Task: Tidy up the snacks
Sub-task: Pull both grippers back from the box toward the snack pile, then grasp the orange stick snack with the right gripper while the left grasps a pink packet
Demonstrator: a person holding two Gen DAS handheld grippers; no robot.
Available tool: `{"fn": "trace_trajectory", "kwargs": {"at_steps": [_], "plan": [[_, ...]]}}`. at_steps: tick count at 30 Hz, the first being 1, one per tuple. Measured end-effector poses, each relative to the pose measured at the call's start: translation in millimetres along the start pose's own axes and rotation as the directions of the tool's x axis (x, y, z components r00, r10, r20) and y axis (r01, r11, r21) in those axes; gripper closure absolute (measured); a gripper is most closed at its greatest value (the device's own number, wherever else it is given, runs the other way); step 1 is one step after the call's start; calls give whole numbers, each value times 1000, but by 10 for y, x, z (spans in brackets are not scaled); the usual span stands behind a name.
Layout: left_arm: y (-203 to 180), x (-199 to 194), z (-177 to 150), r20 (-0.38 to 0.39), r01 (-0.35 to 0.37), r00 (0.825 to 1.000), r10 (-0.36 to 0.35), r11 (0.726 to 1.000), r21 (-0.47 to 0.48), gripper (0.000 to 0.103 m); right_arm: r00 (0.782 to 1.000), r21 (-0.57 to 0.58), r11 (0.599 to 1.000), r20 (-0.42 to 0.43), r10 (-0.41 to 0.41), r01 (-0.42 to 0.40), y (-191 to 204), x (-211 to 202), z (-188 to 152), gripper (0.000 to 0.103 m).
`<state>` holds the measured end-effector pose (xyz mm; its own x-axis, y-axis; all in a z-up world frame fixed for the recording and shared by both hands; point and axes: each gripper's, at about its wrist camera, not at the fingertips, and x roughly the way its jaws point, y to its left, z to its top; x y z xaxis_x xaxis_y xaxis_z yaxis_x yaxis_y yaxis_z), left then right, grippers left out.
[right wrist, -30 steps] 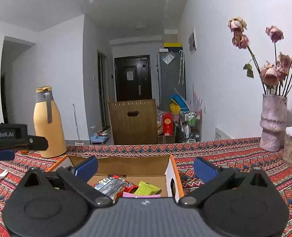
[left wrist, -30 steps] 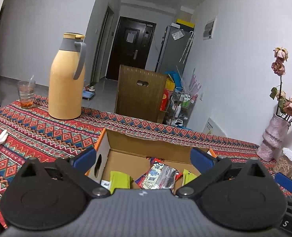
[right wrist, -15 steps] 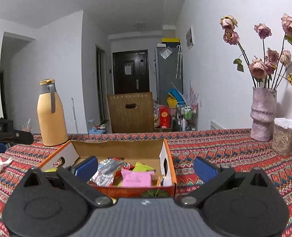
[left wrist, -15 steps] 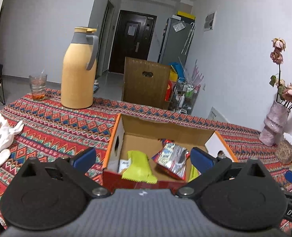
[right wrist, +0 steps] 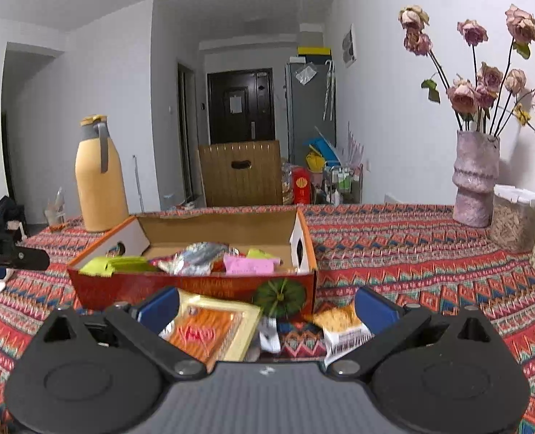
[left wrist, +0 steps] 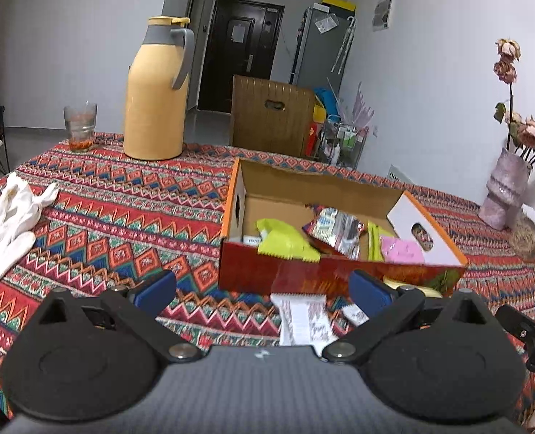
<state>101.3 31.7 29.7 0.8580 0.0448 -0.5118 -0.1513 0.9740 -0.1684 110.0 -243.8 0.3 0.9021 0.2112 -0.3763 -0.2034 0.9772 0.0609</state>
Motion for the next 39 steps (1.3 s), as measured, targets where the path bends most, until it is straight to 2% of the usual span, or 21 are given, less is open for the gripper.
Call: {"fn": "trace_trajectory", "kwargs": {"at_steps": [8, 24, 34, 39], "plan": [[100, 115, -244, -41, -13, 999, 13, 1000, 9, 0, 999, 10, 1000, -48, -2, 3, -26, -33, -194, 0], [147, 240, -431, -32, 19, 999, -19, 1000, -1, 0, 992, 50, 998, -120, -33, 39, -110, 39, -371, 0], [172, 233, -442, -29, 18, 999, -19, 1000, -18, 0, 989, 6, 1000, -147, 29, -28, 251, 258, -280, 0], [209, 240, -443, -35, 14, 999, -15, 999, -38, 0, 984, 3, 1000, -177, 10, -9, 448, 443, -246, 0]]}}
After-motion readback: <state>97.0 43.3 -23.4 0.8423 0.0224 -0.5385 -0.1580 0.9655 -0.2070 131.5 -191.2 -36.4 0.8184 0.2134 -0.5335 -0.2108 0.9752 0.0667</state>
